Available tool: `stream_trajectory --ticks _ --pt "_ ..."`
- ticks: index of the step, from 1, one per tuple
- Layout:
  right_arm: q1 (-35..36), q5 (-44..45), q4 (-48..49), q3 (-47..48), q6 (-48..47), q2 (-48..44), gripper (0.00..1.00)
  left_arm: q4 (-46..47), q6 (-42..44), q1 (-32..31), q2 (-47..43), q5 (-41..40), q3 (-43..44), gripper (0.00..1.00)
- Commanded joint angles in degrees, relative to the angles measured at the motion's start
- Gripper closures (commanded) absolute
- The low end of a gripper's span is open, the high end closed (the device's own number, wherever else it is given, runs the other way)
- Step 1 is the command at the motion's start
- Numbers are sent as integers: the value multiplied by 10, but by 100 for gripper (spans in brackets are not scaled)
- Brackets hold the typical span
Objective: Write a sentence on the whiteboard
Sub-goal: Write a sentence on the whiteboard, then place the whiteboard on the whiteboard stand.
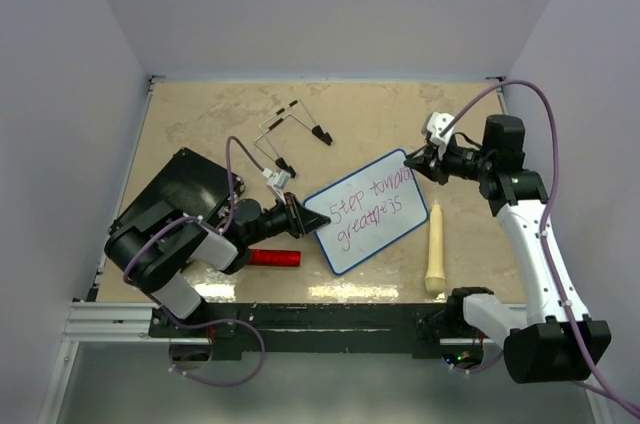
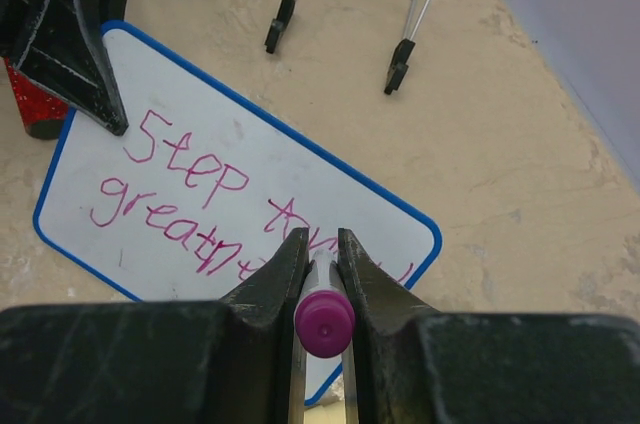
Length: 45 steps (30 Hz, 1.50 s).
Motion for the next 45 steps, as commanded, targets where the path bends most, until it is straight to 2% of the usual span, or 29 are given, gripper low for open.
stream_trajectory --ticks 1,5,11,15,20,24,30,35,45 --pt "-24 -132 -66 -14 -71 -11 100 -37 85 2 -51 40 40 100" --pt "-24 -166 -144 0 -152 -24 100 -108 123 14 -94 43 72 100" --pt "-24 -195 -221 17 -226 -44 100 -217 127 82 -142 71 144 100" --pt "-24 -199 -242 19 -246 -51 100 -273 134 125 -152 100 207 100" --pt "-24 -202 -252 15 -258 -48 100 -350 172 147 -157 99 286 100" --pt "-24 -203 -258 15 -262 -46 100 -402 177 212 -153 99 338 100" --pt "-24 -199 -256 9 -263 -40 100 -402 209 308 -135 136 372 100" --pt "-24 -196 -254 7 -262 -33 100 -414 240 373 -84 183 420 100" --pt "-23 -191 -246 0 -255 -26 100 -421 248 416 18 238 460 100"
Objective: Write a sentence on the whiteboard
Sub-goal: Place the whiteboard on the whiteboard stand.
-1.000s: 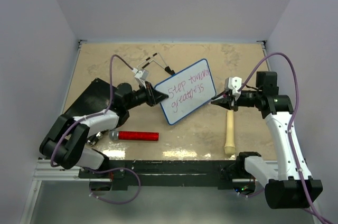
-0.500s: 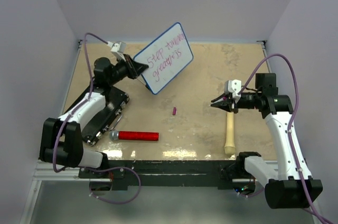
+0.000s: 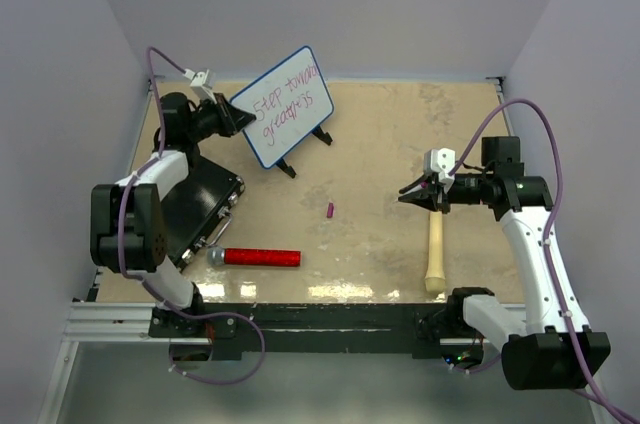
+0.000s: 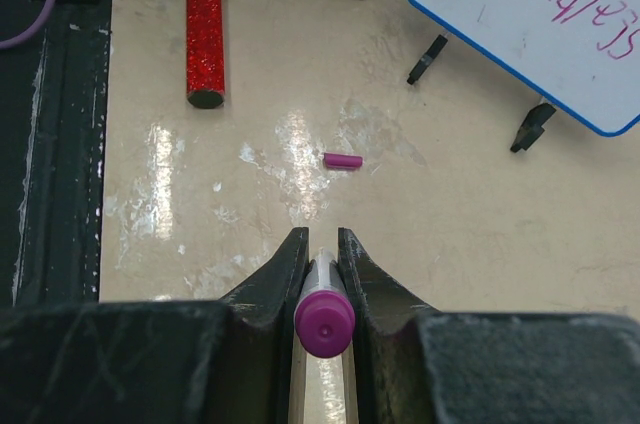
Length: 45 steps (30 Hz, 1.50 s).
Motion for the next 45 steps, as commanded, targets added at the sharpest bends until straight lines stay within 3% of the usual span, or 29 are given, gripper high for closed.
stream_trajectory --ticks 1,15,19,30,38,45 --pt "0 -12 4 4 -1 -1 100 56 5 16 15 57 38 100" --pt "0 -12 -2 4 -7 -5 100 1 69 37 84 69 32 100" --pt "0 -12 -1 3 -6 -7 100 -3 88 39 92 66 25 88" --pt "1 -8 2 3 -2 -7 100 -29 118 40 101 48 13 68" --pt "1 -7 -1 4 -4 -11 100 -32 127 41 62 11 -4 61" --pt "1 -7 -2 4 -7 -12 100 -46 121 52 22 -39 -10 48"
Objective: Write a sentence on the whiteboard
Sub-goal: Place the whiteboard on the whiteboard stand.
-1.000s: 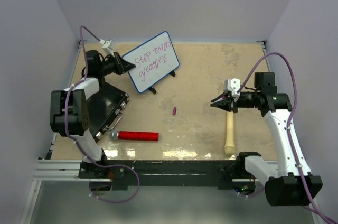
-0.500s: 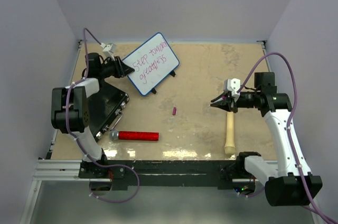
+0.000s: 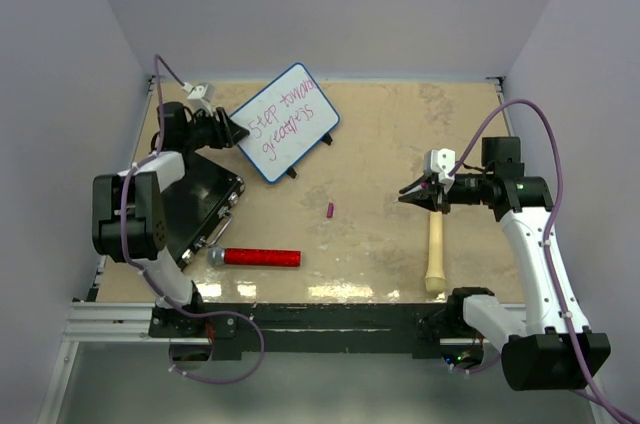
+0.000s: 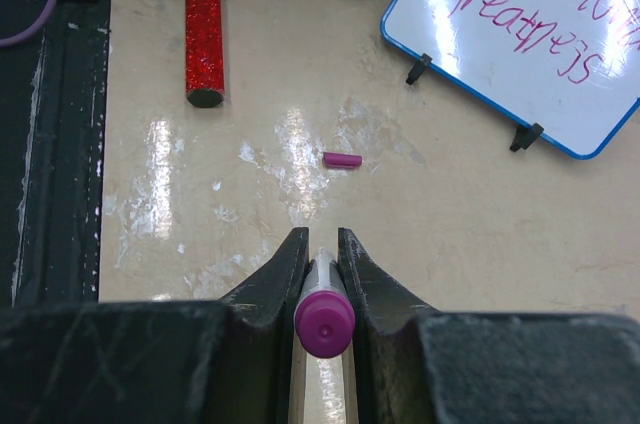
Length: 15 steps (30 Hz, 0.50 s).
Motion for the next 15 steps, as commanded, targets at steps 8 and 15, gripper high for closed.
stream_trajectory --ticks 8,15 --pt "0 -6 -2 3 -7 -9 100 8 -20 50 -146 -104 -22 24" --pt "1 -3 27 -2 34 -5 100 0 -146 87 -243 -86 -66 0"
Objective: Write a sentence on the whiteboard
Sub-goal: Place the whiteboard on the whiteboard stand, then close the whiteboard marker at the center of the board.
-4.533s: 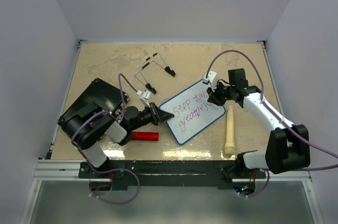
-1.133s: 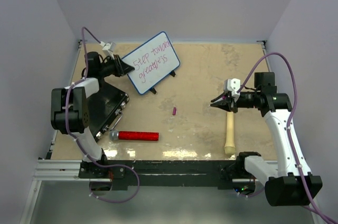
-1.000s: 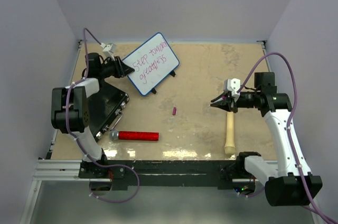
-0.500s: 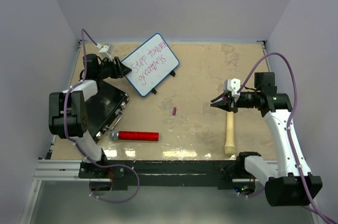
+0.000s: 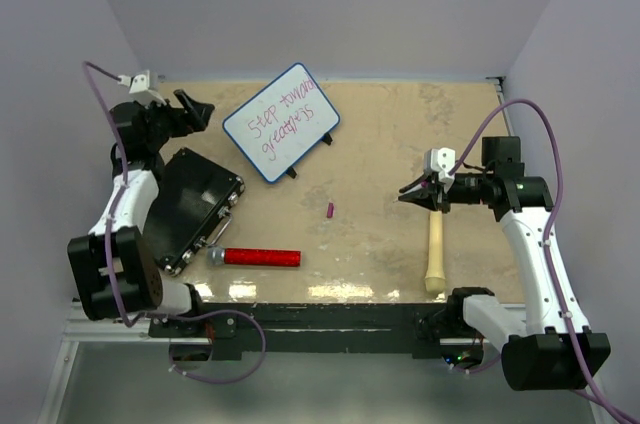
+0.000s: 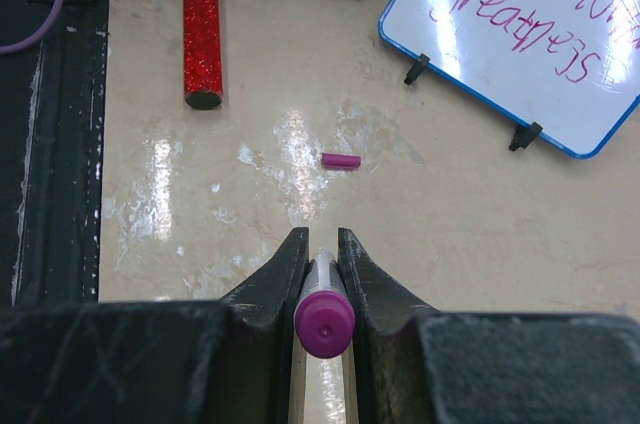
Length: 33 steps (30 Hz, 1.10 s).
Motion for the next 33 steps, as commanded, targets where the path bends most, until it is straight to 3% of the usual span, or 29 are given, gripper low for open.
stream_trajectory --ticks 1,3,4,5,6,8,9,11,15,23,33 --pt "1 0 34 -3 36 -4 100 42 -116 4 -59 58 -37 2" --pt "0 2 49 -8 59 -4 100 68 -141 -44 -70 124 -49 11" --pt "1 7 67 -9 71 -4 100 22 -128 -73 -84 121 -43 14" --pt "0 10 80 -14 86 -5 100 -11 -108 -108 -92 78 -37 15" --pt "0 14 93 -17 117 -5 100 -79 -67 -193 -99 44 -23 16" --pt "0 26 131 -25 143 -6 100 -121 -48 -274 -105 -49 -19 20" --pt "0 29 145 -29 159 -7 100 -149 -45 -344 -99 -75 -21 21" --pt "-1 33 154 -33 169 -7 100 -163 -41 -408 -90 -169 -29 27" --pt "-2 42 175 -40 191 -7 100 -153 -51 -530 -13 -242 -40 34" --pt "-3 47 181 -44 197 -4 100 -230 -43 -604 137 -319 43 55" --pt "-3 46 183 -46 199 0 100 -286 -23 -609 199 -362 105 58"
